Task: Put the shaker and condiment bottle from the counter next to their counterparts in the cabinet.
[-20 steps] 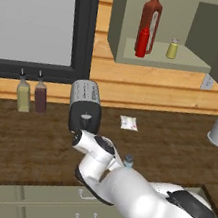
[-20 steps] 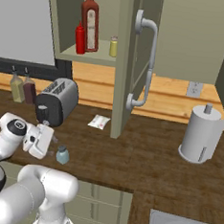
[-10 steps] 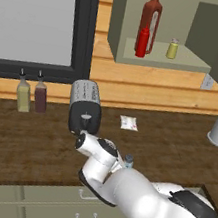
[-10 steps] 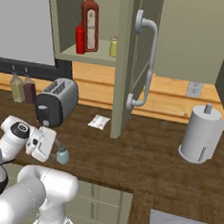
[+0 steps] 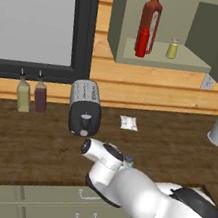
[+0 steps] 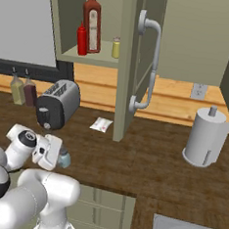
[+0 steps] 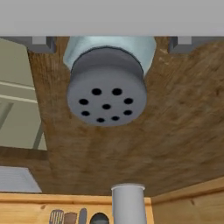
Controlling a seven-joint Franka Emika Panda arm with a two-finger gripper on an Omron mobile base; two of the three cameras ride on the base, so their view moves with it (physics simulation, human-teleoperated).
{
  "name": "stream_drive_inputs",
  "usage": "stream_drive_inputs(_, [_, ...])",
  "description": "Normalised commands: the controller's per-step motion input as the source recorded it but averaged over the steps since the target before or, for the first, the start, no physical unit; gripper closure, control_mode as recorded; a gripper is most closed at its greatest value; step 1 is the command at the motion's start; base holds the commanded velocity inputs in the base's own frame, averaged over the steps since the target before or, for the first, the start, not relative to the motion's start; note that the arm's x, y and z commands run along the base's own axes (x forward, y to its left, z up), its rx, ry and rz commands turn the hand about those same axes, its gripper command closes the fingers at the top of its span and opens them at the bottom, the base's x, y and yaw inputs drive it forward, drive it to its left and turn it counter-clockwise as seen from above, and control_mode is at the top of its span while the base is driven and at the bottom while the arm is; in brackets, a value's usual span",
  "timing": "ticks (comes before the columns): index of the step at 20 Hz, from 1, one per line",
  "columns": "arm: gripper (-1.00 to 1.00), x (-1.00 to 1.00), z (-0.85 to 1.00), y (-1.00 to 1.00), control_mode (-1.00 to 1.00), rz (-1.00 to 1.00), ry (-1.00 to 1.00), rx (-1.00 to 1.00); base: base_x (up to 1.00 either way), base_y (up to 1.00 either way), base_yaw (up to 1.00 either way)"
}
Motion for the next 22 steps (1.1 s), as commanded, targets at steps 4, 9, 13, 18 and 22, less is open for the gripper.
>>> stream_drive_inputs(4, [1.00,0.14,-0.20,0.00,-1.00,0.00,0.00,0.00,0.00,0.00,0.00])
stream_drive_inputs(9, [1.00,0.02,0.00,0.00,-1.00,0.02,0.00,0.00,0.00,0.00,0.00])
stream_drive_inputs(13, [1.00,0.02,0.66,-0.01,-1.00,0.10,-0.02,-0.02,0.00,0.00,0.00])
stream_drive_inputs(18, [1.00,0.00,0.91,-0.30,-1.00,0.05,0.00,-0.15,0.00,0.00,0.00])
stream_drive_inputs(22, [1.00,0.00,0.85,-0.51,-1.00,0.00,0.08,-0.14,0.00,0.00,0.00])
